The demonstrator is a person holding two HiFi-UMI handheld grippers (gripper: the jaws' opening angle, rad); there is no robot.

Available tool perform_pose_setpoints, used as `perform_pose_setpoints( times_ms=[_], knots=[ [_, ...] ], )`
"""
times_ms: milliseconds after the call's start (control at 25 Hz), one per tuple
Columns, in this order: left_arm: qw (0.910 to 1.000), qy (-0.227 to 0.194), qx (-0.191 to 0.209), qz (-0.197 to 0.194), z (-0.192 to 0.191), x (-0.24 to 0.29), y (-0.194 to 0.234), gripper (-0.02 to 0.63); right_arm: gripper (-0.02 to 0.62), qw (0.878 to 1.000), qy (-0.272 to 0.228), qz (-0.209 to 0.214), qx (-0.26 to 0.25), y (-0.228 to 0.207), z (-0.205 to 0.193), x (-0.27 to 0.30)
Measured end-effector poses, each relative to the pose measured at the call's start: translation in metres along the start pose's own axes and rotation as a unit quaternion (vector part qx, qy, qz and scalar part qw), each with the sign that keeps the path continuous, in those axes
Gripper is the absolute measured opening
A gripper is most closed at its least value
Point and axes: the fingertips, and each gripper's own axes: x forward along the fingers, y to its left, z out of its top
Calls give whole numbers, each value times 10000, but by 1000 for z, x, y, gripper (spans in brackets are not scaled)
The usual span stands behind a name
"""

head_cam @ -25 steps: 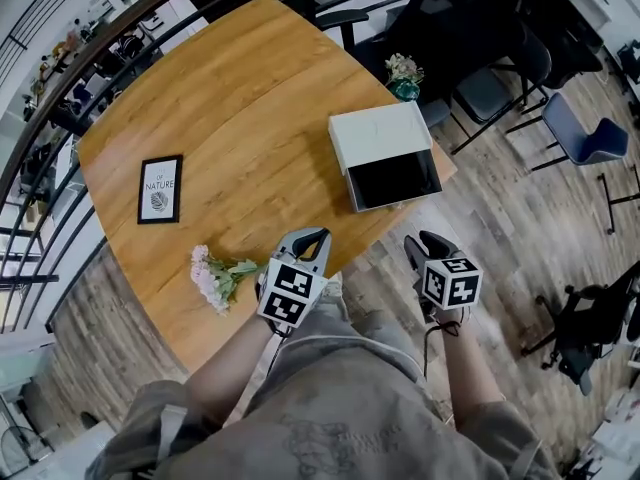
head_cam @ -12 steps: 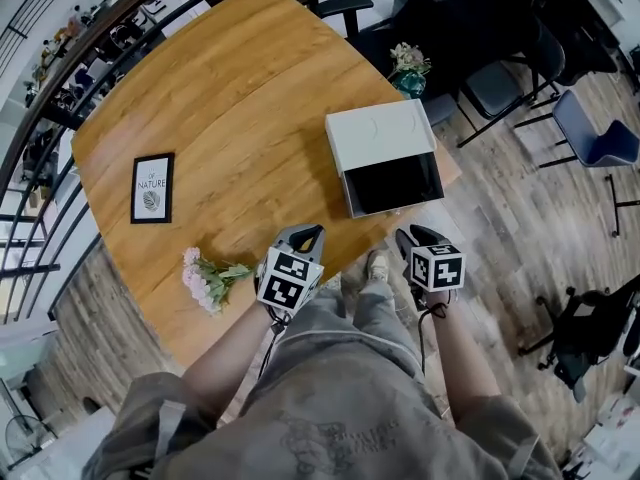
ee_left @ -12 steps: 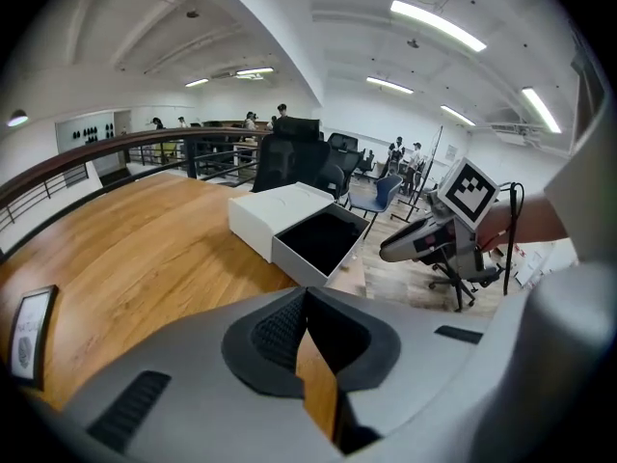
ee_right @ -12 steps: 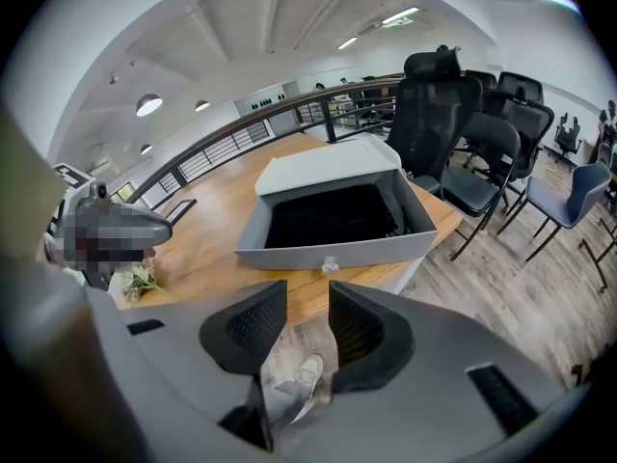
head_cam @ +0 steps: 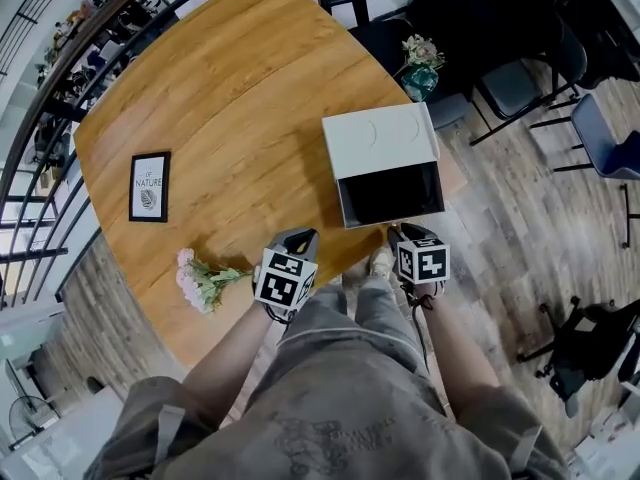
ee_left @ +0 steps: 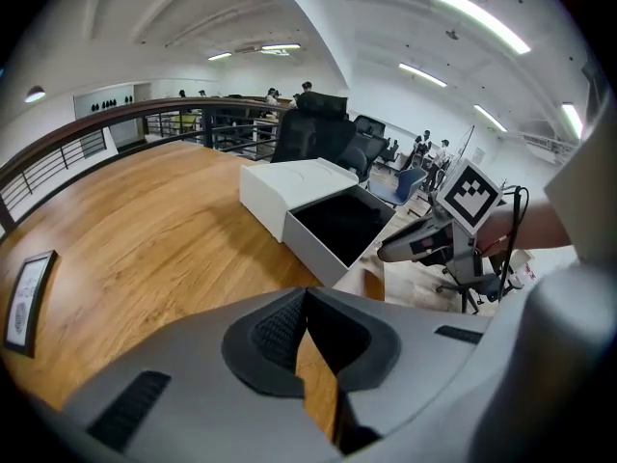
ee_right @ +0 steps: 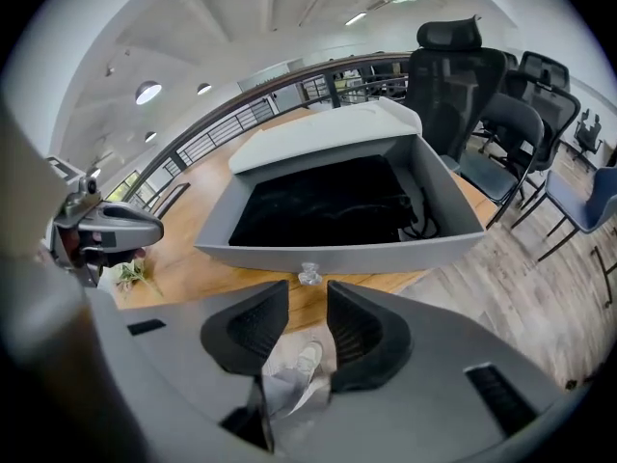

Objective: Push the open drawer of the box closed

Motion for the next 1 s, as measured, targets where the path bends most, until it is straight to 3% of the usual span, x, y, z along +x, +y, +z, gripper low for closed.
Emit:
perform_pose_setpoints(
  times_ms=[440, 560, 1000],
  knots=[
    [9983, -5, -522, 268, 11, 8, 8, 17, 109, 9983, 431, 327, -238, -3, 6, 6],
    [9975, -44, -626, 314, 15, 8, 10, 17, 83, 9982, 386, 337, -297, -3, 14, 2],
    [9961, -220, -707, 484, 39, 10, 22, 17, 83, 9976, 278, 475, -410, -4, 64, 23]
  ],
)
